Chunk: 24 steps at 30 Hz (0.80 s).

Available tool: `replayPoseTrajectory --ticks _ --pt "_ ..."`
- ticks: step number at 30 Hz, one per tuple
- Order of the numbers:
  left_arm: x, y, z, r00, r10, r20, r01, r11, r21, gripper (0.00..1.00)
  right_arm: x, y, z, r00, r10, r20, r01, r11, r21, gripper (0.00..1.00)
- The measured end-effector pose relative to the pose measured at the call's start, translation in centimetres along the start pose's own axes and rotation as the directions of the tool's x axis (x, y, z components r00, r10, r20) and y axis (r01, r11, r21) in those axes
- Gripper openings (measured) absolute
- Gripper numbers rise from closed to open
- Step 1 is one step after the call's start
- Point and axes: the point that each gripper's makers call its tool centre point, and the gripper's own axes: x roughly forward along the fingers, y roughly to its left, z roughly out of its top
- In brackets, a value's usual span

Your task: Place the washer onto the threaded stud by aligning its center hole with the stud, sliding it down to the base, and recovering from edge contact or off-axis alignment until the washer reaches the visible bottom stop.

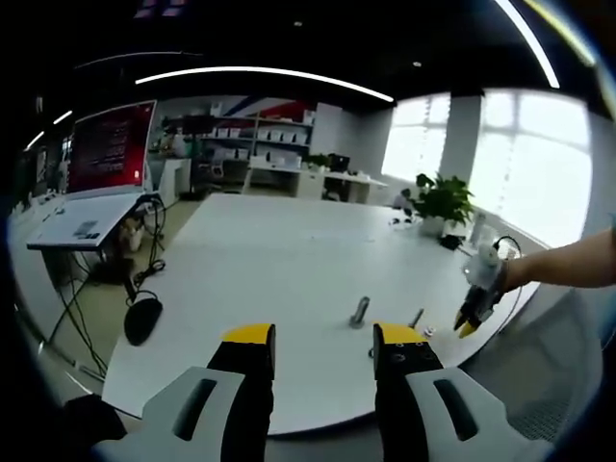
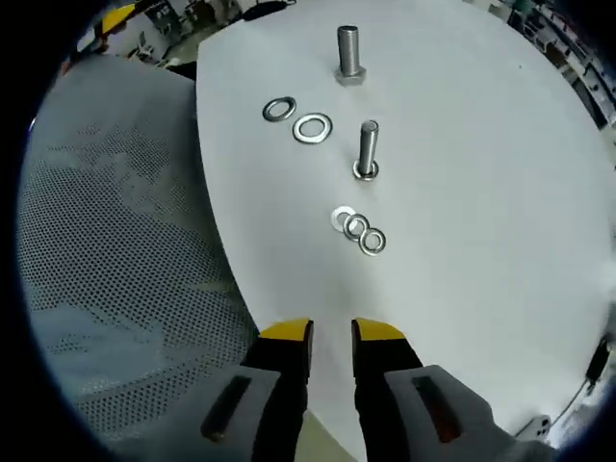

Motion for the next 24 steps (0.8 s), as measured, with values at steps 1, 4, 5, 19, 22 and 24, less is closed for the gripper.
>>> replayPoseTrajectory --ticks 1,4,5,19,22,24 --pt "0.0 0.0 0.0 1.0 -0.001 -0.003 0.001 1.0 0.001 0.39 0.1 0.0 -0.1 1.0 -0.004 -0.01 0.004 1.0 -0.009 0.18" --pt "0.0 0.0 -0.1 1.0 -0.002 -0.007 0.002 1.0 0.004 0.39 0.4 -0.2 -0.2 0.999 -0.017 -0.035 0.016 0.999 -0.028 0.18" --pt "0.0 -0.1 -0.1 1.0 -0.002 -0.007 0.002 1.0 0.003 0.39 0.6 -0.2 -0.3 0.999 -0.018 -0.039 0.017 0.999 -0.028 0.18" --pt "0.1 -0.1 -0.3 1.0 -0.005 -0.019 0.005 1.0 0.007 0.39 0.9 -0.7 -0.9 0.994 -0.05 -0.1 0.043 0.996 -0.074 0.16" --pt "0.1 -0.1 -0.3 1.0 -0.006 -0.02 0.006 1.0 0.008 0.39 1.0 -0.4 -1.1 0.993 -0.062 -0.102 0.051 0.993 -0.107 0.17" --pt "0.1 -0.2 -0.3 1.0 -0.007 -0.022 0.008 1.0 0.009 0.39 1.0 -0.6 -1.0 0.992 -0.095 -0.08 0.08 0.982 -0.171 0.17"
